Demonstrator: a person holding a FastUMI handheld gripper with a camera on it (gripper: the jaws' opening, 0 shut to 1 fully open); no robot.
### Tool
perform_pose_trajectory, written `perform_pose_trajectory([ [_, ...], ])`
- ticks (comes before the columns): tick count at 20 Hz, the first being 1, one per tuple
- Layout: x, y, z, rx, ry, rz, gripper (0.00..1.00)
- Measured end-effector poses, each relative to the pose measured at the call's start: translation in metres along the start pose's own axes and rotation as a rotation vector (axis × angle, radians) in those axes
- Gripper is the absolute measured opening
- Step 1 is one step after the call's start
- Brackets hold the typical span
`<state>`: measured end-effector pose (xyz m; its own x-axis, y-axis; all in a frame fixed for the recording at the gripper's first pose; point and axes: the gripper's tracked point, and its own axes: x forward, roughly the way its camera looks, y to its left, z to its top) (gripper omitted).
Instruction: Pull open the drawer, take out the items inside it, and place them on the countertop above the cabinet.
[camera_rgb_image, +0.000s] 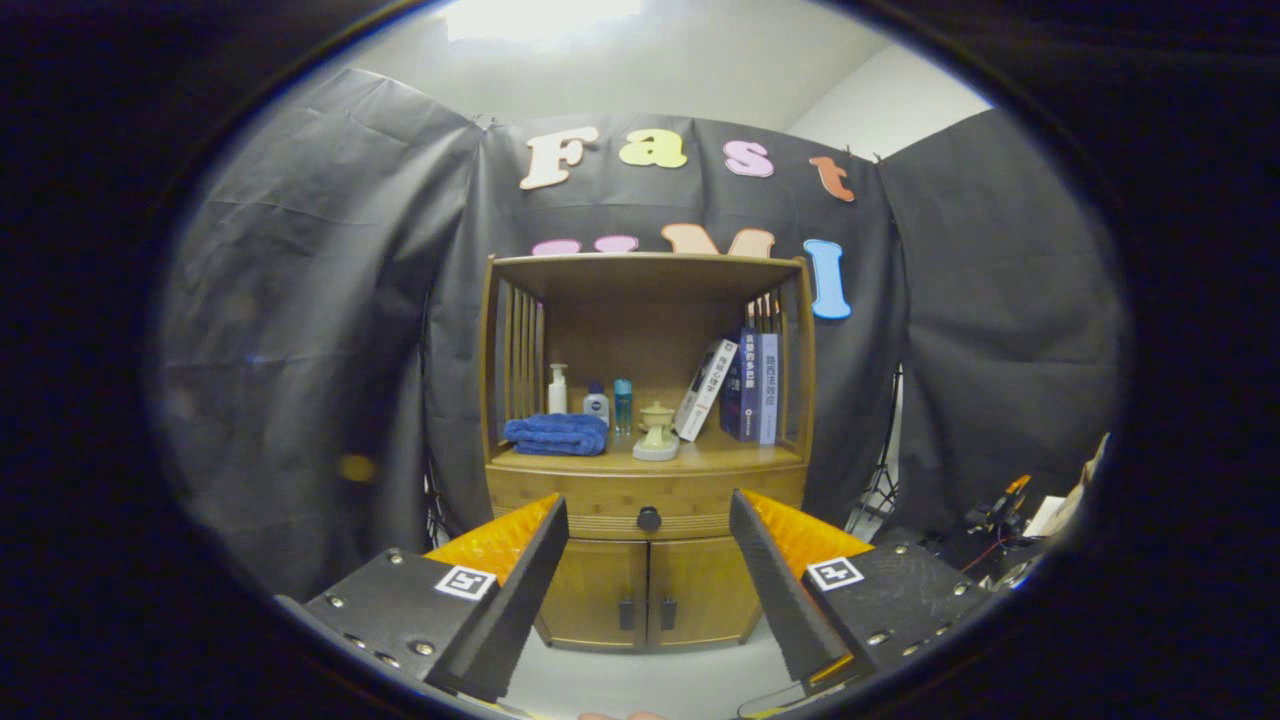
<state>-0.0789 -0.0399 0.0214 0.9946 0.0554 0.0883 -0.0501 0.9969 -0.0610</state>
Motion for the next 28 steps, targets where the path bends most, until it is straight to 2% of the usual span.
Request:
perform_pose_trajectory([
  [7, 0.001, -0.045, -0.006, 0.076, 0.034, -0.048, 0.97],
  [11, 0.000, -0.054, 0.000, 0.067, 0.022, -0.042, 0.97],
  [19, -0.001, -0.033, 0.001, 0.042, 0.010, 0.016, 0.97],
  [24, 0.007, -0.016, 0.017, 0.000, -0.037, 0.026, 0.97],
  [28, 0.017, 0.004, 0.023, 0.062, -0.047, 0.067, 0.97],
])
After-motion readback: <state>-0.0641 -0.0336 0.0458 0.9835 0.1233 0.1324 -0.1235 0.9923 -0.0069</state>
